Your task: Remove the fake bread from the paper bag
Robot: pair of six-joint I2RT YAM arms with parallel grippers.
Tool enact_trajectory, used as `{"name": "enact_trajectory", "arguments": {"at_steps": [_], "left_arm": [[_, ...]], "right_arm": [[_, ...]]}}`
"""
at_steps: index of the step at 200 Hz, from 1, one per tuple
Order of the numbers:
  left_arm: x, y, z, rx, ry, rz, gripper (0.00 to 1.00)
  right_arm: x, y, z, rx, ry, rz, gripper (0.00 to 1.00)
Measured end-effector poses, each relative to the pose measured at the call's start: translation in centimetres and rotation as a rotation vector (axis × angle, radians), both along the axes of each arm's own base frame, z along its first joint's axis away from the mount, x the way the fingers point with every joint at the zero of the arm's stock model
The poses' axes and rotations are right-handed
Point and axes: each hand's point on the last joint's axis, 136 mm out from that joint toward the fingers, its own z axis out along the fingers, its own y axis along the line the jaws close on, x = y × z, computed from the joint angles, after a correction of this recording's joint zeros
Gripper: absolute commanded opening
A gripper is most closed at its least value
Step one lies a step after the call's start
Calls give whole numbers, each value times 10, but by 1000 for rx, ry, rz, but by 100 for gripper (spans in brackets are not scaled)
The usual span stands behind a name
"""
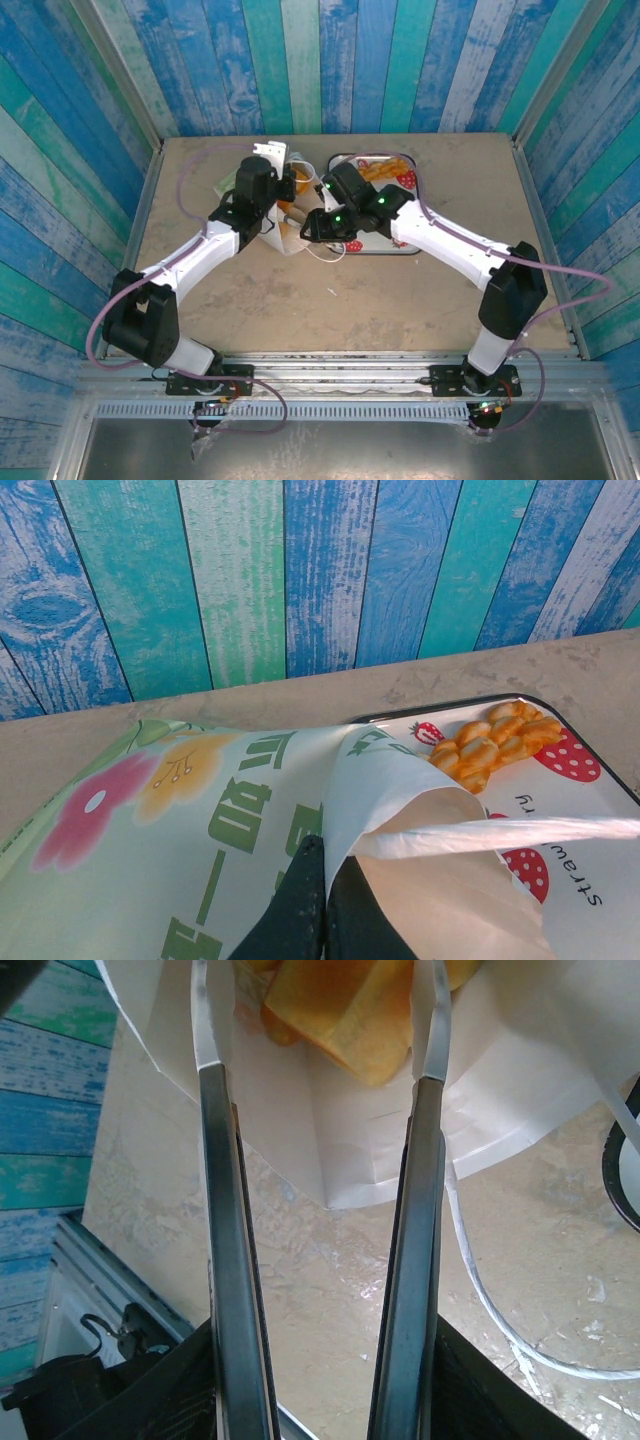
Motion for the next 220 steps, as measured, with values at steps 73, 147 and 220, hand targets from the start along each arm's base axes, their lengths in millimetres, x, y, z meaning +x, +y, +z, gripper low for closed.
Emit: {"name": "enact_trajectory", "arguments": {"at_steps": [73,147,220], "left_arm": [[0,-1,0,-2,1,-4,0],[0,-1,0,-3,1,-8,0],[0,-1,0,-3,1,-7,0]], "right_arm": [[-3,-4,-15,-107,24,13,46],[-6,-17,-24,-178,33,5,43],[0,-21,-24,-152,36,-7,18]]}}
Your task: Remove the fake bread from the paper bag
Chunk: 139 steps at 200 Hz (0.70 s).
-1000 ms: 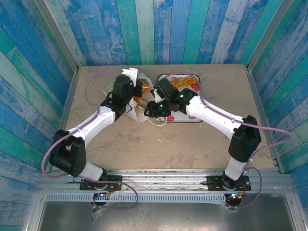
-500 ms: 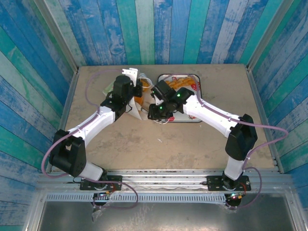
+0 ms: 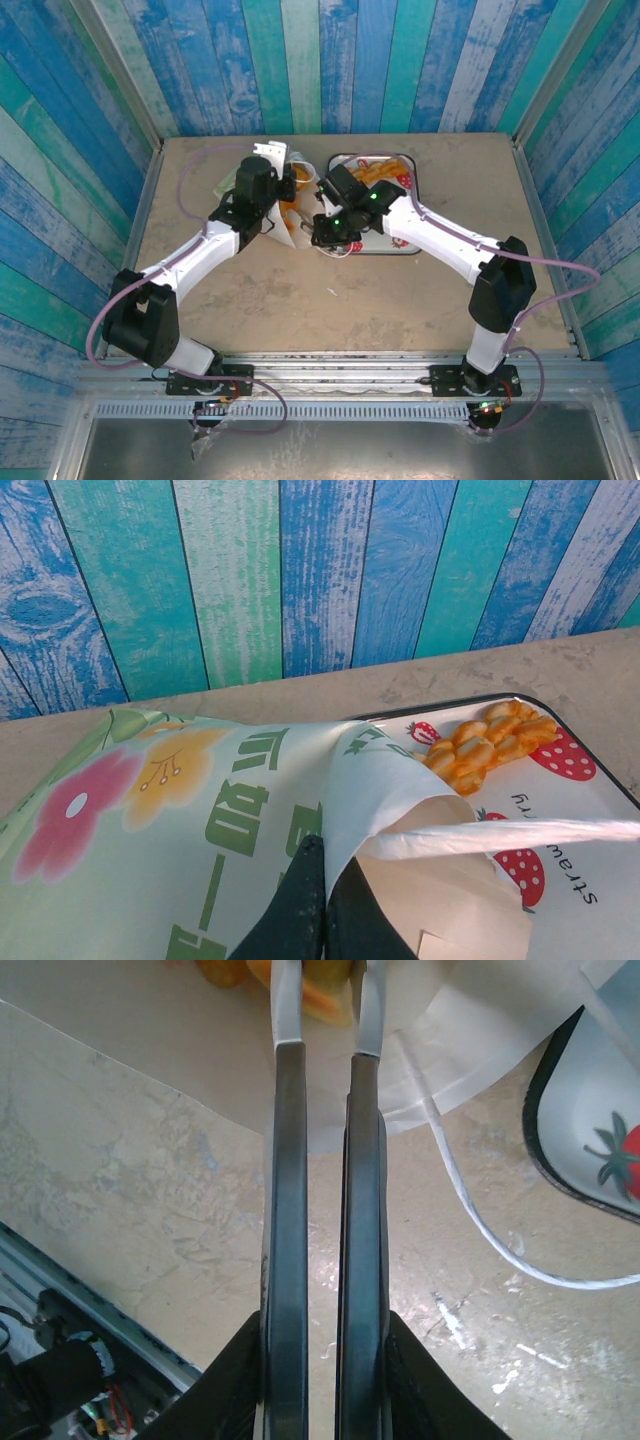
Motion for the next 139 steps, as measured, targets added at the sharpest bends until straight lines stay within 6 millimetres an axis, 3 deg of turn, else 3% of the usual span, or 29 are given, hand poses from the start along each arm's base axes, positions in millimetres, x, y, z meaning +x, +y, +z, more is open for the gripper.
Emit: {"name": "enact_trajectory", "arguments": {"at_steps": [53,139], "left_arm": [[0,0,0,0,-1,0,0],[1,2,2,-3,-8,16,0]], "right_arm": [[-7,-19,6,97,-8,-32,9],[-12,-41,31,238,-46,-70,8]]}}
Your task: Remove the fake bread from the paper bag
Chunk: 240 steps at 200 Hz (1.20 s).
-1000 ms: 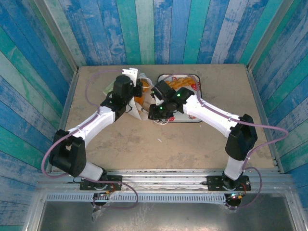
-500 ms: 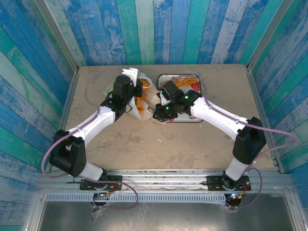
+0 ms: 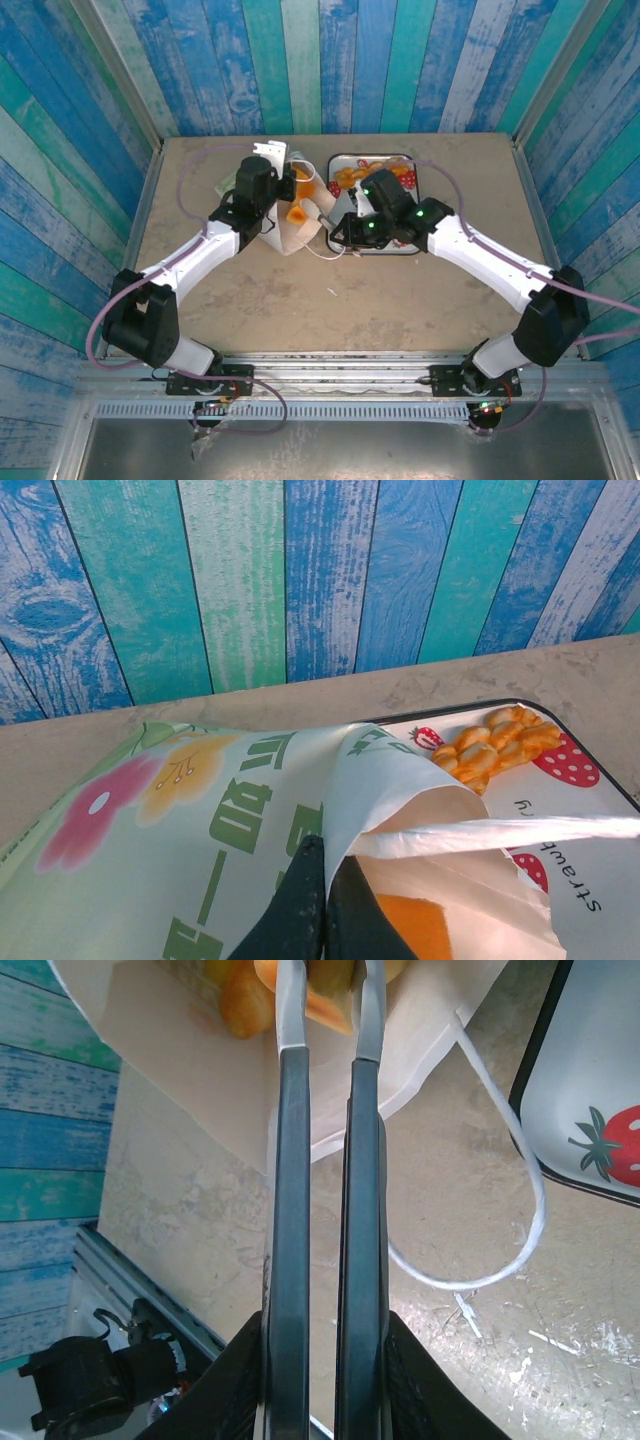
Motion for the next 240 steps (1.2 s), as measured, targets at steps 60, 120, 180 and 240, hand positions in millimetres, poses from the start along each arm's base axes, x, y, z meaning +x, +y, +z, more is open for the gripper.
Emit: {"name": "enact_trajectory", "arguments": {"at_steps": [60,120,180,240], "left_arm": [[3,9,1,-23,3,63,0],[7,18,10,-50,0,132,0],[9,18,9,-59,4,143,0],[8,19,5,-42,5,138,0]], "right_arm": [[-21,-19,23,72,-40,10,8],[-35,-51,37,109,-65,-34,9],[-26,-113,42,150,-90,-219,12],[10,-140,16,168,-28,-287,13]]}}
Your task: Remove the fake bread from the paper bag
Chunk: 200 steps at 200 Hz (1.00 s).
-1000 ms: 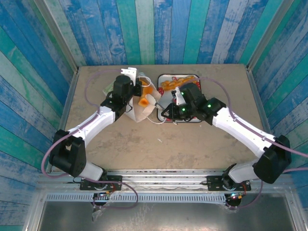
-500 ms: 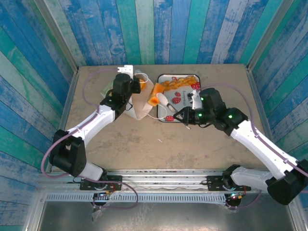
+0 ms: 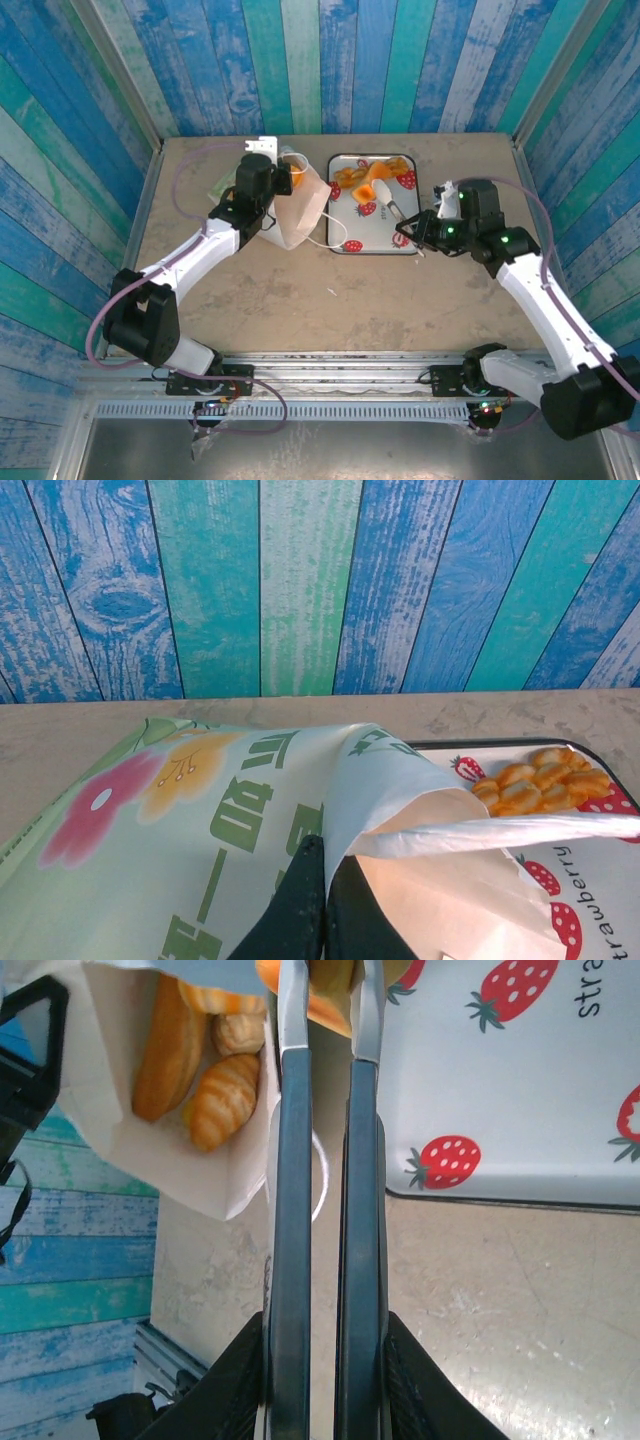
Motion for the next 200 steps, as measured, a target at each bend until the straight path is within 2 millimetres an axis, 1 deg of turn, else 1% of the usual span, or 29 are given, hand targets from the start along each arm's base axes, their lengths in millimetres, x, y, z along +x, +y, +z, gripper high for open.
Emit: {"name": "enact_trajectory", "arguments": {"at_steps": [14,37,57,70,117,145,172,200], "left_arm": [[-1,0,-3,2,4,-2,0],[-1,0,-6,6,9,-4,0],[-1,0,-6,6,9,-5,0],[-1,0,-6,6,9,-5,0],[-2,-1,-6,5,10,-9,0],[-2,-1,-6,4,10,-10,0],[-2,-1,-6,4,10,-11,0],[-2,-1,-6,5,11,-11,0]], "right_arm": [[9,1,-14,23,20,12,14],[20,10,-42,59,68,49,15],[27,18,-58,84,94,74,16],[32,21,-63,97,94,83,16],[46,34,-67,127,51,118,16],[47,44,-82,123,80,141,16],[49,49,-95,116,111,148,16],[50,49,-98,114,114,147,17]]}}
